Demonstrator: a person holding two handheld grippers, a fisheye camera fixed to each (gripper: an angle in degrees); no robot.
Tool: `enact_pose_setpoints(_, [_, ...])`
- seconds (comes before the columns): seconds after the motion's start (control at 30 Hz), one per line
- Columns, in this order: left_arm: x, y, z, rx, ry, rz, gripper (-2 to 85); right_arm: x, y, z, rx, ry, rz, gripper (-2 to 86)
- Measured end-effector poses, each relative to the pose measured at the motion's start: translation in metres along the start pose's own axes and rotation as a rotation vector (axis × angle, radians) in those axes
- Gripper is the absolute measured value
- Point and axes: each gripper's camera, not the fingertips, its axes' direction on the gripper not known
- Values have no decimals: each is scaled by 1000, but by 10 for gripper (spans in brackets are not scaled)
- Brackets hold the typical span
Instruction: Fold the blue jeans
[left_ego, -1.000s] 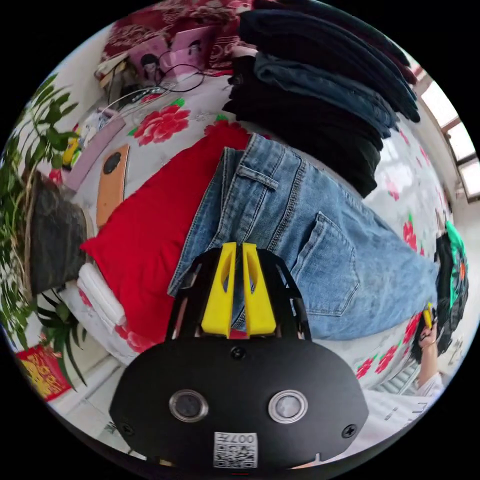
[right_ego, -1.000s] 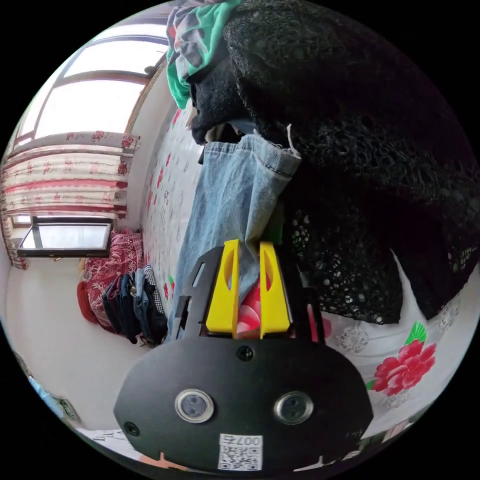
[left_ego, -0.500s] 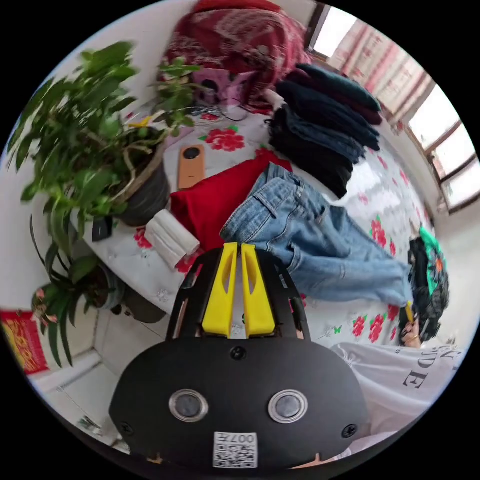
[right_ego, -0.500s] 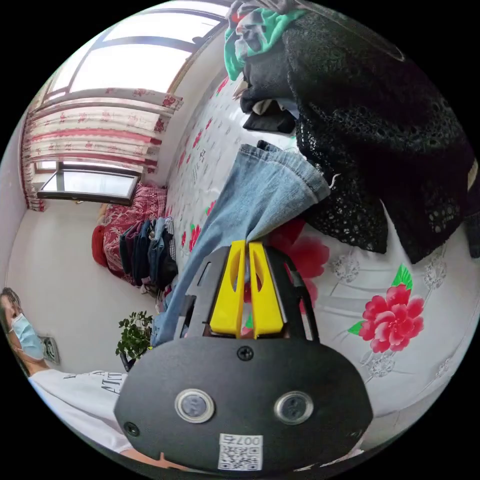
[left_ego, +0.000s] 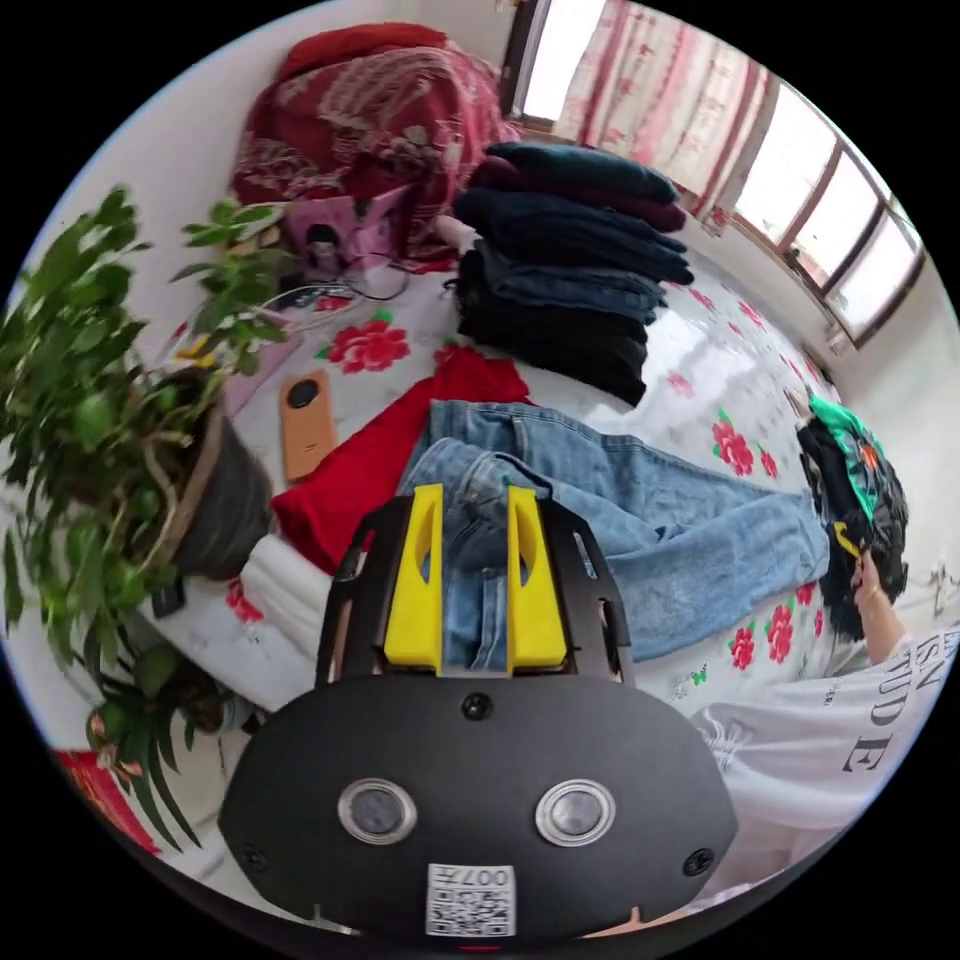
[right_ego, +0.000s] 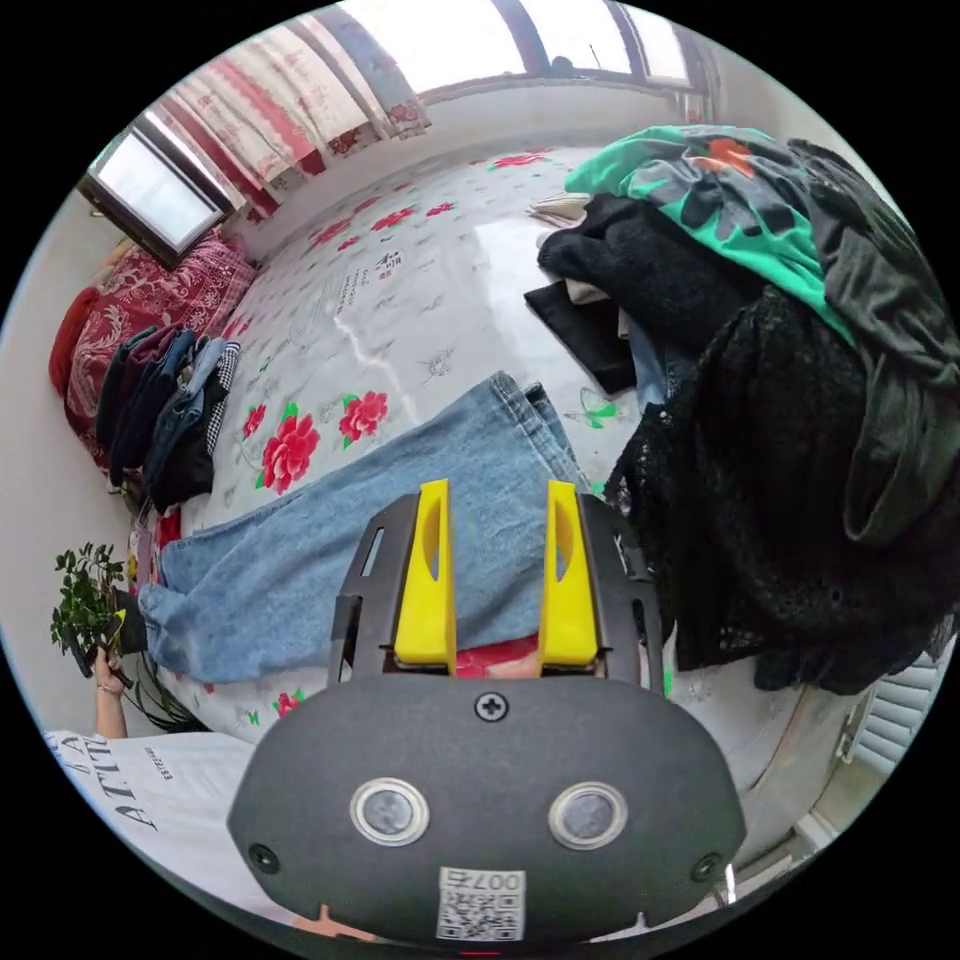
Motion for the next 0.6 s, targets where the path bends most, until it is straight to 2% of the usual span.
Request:
enact_pose_setpoints(0.17, [24,-30,81,-211,-47,120,90,-30,-73,58,-126,80,-40,89])
enact_pose_setpoints(0.27, [25,-30,120,-329,-108,78,81,-34,-93,88,-176,120,-17,80])
enact_pose_setpoints(0.33, [25,-30,120,-328,-123,74,71,-34,-96,106,-236,132,20,68])
enact_pose_setpoints(0.37, [23,-30,118,-343,-120,65,57,-40,-95,102,-175,165,-15,55])
enact_pose_setpoints(0.43, [21,-24,105,-325,-109,61,46,-45,-94,101,-207,155,-54,32])
enact_pose_setpoints(0.6, [-8,19,35,-191,-11,-115,31,-50,-52,22,47,65,-113,5])
